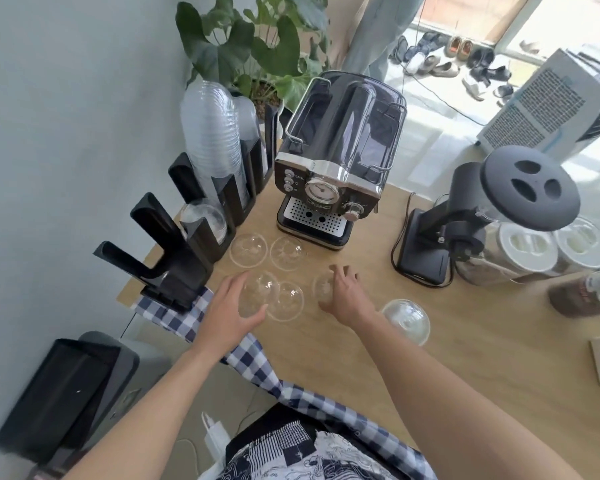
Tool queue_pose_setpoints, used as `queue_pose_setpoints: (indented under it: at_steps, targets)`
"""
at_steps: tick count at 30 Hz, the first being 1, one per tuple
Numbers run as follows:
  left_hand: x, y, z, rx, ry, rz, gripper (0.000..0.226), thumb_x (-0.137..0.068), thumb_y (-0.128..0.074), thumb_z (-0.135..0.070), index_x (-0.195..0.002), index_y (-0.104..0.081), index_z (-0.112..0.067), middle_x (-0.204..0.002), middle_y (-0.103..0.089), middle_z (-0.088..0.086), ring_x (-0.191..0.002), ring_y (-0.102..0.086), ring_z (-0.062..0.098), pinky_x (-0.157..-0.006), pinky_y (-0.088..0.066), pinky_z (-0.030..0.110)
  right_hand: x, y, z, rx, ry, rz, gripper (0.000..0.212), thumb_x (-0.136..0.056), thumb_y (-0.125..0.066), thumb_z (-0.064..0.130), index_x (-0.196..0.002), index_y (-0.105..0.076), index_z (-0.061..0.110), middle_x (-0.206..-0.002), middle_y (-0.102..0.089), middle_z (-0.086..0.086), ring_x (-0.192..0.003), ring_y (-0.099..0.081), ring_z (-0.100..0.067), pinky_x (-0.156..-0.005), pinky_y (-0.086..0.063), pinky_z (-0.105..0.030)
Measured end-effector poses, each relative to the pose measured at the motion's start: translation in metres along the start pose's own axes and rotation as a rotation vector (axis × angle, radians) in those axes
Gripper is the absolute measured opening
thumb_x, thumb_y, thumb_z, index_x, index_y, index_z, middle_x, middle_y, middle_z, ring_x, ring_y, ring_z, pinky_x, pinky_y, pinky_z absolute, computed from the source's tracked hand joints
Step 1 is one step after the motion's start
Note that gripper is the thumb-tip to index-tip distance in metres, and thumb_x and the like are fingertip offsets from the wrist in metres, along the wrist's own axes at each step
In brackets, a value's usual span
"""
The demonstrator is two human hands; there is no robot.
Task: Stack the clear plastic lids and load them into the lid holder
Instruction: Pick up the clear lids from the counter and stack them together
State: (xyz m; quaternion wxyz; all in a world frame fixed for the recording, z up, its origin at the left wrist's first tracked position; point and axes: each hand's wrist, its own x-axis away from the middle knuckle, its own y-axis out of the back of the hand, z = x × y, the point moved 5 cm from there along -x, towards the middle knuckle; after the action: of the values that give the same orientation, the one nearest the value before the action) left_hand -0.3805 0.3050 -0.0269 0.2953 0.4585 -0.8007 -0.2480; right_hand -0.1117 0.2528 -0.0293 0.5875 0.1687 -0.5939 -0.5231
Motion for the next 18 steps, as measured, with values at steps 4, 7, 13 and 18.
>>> queue_pose_setpoints:
  at_steps: [4, 7, 13, 18]
  targets:
    - [-0.006, -0.022, -0.019, -0.005, -0.088, 0.106, 0.079, -0.096, -0.081, -0.044, -0.164, -0.043, -0.037, -0.155, -0.041, -0.019, -0.14, -0.044, 0.0, -0.115, -0.042, 0.028, 0.003, 0.002, -0.001, -0.083, -0.005, 0.024, 0.093, -0.093, -0.08, 0.046, -0.166, -0.035, 0.011, -0.153, -0.044, -0.017, -0.14, -0.045, -0.038, -0.118, -0.046, -0.049]
    - [-0.008, -0.039, -0.017, -0.034, -0.101, 0.156, 0.08, -0.095, -0.082, -0.041, -0.165, -0.043, -0.036, -0.156, -0.042, -0.017, -0.143, -0.043, 0.004, -0.122, -0.045, 0.037, 0.007, 0.008, 0.001, -0.1, 0.033, -0.033, 0.095, -0.092, -0.076, 0.056, -0.166, -0.035, 0.012, -0.151, -0.046, -0.016, -0.14, -0.044, -0.036, -0.118, -0.045, -0.049]
    - [-0.01, -0.055, -0.015, -0.077, -0.094, 0.144, 0.086, -0.094, -0.084, -0.046, -0.167, -0.041, -0.034, -0.162, -0.044, -0.014, -0.149, -0.04, 0.012, -0.123, -0.045, 0.045, 0.016, 0.01, 0.012, -0.109, 0.113, -0.114, 0.099, -0.092, -0.076, 0.059, -0.167, -0.033, 0.011, -0.148, -0.048, -0.015, -0.137, -0.046, -0.035, -0.116, -0.046, -0.048]
    - [-0.015, -0.058, -0.011, -0.023, -0.029, 0.154, 0.108, -0.086, -0.089, -0.054, -0.172, -0.028, -0.03, -0.17, -0.036, -0.009, -0.156, -0.033, 0.014, -0.126, -0.038, 0.041, 0.024, 0.002, 0.03, -0.115, 0.179, -0.156, 0.092, -0.094, -0.077, 0.054, -0.164, -0.037, 0.008, -0.146, -0.051, -0.011, -0.133, -0.045, -0.03, -0.116, -0.045, -0.043]
